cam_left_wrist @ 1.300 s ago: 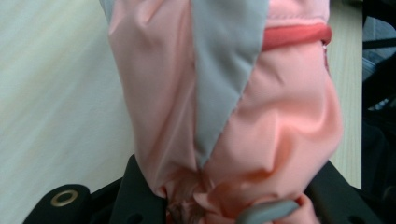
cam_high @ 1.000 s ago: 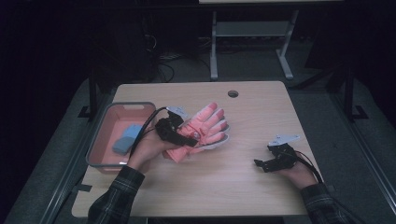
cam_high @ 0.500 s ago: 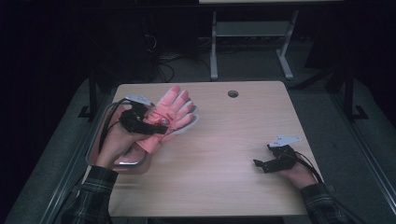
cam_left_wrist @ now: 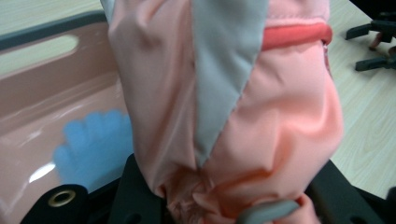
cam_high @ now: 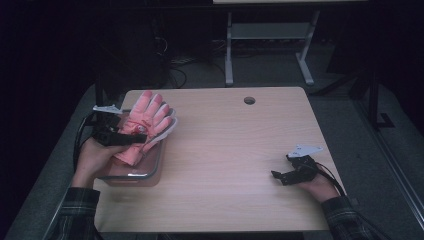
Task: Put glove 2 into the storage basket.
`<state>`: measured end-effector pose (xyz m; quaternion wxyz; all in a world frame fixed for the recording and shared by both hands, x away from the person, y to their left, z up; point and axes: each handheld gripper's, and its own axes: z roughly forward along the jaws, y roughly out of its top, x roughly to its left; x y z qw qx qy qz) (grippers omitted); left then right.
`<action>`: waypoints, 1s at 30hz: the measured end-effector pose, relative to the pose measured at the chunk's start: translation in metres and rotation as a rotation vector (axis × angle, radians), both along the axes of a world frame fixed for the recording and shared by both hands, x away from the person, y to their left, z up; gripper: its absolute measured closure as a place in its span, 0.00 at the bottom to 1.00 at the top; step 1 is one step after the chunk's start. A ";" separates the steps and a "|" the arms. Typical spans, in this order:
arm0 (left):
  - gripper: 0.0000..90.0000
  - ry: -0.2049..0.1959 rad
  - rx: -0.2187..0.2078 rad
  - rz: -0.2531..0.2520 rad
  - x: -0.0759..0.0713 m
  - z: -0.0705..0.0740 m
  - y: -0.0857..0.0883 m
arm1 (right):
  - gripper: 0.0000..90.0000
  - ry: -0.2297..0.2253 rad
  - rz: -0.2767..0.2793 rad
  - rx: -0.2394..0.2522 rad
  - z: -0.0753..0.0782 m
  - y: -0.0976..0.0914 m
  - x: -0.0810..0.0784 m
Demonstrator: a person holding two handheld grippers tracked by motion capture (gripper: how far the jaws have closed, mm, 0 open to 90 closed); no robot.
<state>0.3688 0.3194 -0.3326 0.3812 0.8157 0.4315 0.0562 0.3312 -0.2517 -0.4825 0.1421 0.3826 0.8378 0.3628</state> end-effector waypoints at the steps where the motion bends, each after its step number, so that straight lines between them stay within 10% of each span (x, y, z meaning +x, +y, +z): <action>1: 0.66 0.001 -0.004 0.015 -0.001 -0.001 0.004 | 0.11 0.000 0.000 0.000 0.000 0.000 0.000; 30: 0.59 0.185 0.031 0.183 0.018 -0.061 0.037 | 0.11 -0.004 0.003 -0.001 0.000 0.000 0.000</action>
